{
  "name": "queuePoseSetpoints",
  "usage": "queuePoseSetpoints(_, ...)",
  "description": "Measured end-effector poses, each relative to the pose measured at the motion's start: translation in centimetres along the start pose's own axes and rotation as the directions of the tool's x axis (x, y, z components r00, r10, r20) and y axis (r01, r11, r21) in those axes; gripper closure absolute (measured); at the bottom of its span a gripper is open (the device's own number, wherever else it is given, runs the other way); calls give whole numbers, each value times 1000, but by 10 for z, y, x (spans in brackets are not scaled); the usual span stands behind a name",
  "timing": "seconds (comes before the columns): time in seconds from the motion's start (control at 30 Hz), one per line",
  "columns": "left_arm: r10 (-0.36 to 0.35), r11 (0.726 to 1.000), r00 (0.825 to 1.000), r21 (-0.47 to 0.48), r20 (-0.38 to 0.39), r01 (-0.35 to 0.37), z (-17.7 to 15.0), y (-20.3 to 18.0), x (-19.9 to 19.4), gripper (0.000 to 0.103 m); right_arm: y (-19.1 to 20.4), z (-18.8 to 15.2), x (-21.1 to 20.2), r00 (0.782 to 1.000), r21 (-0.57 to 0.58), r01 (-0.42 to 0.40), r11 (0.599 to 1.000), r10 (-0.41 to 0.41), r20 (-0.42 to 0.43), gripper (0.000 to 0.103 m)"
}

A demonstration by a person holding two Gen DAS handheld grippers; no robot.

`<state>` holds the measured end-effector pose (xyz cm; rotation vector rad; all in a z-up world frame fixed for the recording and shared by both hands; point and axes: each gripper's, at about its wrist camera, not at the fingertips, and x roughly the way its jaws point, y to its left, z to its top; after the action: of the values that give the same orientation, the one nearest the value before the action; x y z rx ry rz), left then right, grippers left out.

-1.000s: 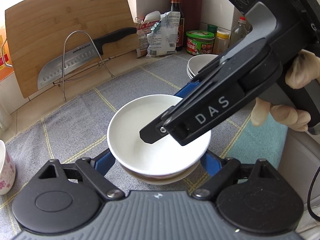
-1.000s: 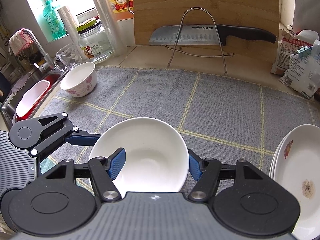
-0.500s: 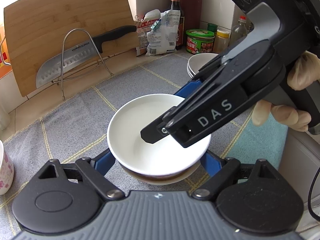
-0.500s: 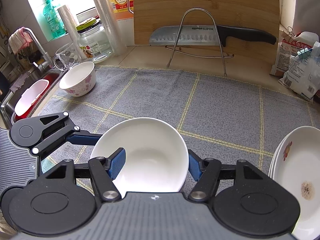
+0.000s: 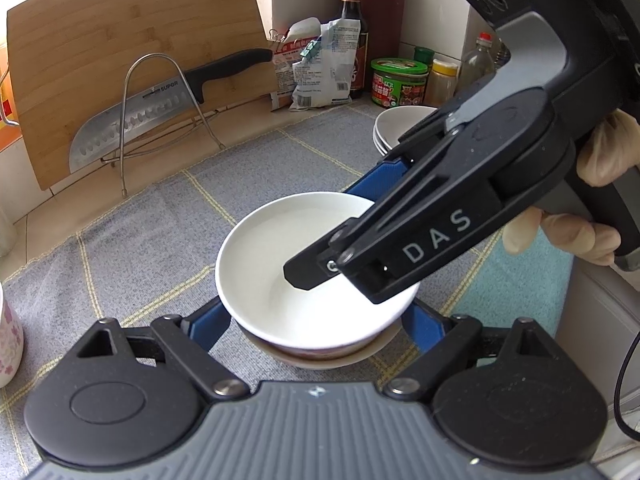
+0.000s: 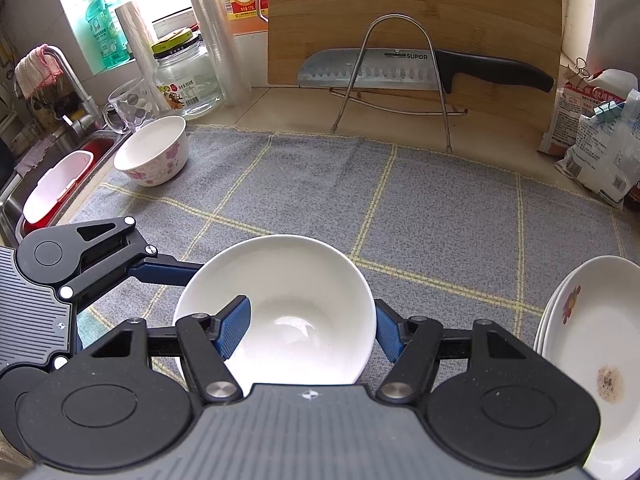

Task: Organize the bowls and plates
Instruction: 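Lower the bowl into the other bowl and open the right tool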

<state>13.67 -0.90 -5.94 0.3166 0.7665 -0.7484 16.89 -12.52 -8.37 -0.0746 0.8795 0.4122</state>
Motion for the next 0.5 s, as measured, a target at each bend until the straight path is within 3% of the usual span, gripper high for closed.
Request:
queuePoseSetpoints(0.1,18,1000,1000,23,6,-18,0,-3,-1,8,1,-1,0,1000,-2,-7,1000,7,5,27)
queuePoseSetpoints(0.27,23,1000,1000,13,3,-24,-5,3,-6,7,7,-7,-2,1000,-20,18,1000,-18,20,7)
queuePoseSetpoints(0.5,32,999,999,-16,-21,-33,-18,13,-13,6,15,-22,-2,998,-40,58,998,-56,36,2)
